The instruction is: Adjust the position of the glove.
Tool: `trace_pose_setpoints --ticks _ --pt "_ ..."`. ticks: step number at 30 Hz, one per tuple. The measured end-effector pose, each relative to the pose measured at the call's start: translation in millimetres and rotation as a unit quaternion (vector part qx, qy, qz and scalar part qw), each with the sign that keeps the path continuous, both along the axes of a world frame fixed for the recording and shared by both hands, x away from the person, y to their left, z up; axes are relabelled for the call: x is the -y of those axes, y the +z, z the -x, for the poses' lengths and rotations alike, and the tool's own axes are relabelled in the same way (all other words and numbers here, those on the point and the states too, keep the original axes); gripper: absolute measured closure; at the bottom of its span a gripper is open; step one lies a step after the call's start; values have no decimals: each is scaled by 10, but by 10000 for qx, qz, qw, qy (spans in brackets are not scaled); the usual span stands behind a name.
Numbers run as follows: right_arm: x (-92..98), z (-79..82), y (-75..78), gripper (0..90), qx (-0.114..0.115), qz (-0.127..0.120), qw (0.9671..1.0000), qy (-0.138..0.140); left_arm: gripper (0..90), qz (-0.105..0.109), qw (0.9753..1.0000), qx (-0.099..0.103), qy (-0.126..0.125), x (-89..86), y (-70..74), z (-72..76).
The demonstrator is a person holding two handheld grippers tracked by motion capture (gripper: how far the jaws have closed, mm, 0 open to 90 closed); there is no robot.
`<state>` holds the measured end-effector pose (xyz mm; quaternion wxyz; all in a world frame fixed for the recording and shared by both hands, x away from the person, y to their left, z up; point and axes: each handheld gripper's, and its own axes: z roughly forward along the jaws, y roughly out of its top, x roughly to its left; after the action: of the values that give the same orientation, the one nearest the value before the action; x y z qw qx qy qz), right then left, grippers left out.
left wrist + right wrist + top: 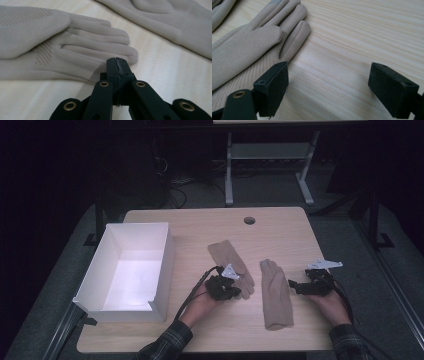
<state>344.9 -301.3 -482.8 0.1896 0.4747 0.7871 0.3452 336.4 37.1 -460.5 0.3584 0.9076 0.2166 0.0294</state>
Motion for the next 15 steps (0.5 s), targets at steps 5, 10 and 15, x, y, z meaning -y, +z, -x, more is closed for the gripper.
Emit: trace_pose_setpoints --ticks 5,10,15 --pt "0 1 0 161 3 -1 10000 3 897 73 9997 -143 -187 52 -4 118" --pt "-1 1 0 161 4 -1 10000 3 897 114 9991 -246 -325 82 -8 210" --pt "-1 2 -1 161 5 -4 10000 1 896 185 9993 -175 -278 55 51 212"
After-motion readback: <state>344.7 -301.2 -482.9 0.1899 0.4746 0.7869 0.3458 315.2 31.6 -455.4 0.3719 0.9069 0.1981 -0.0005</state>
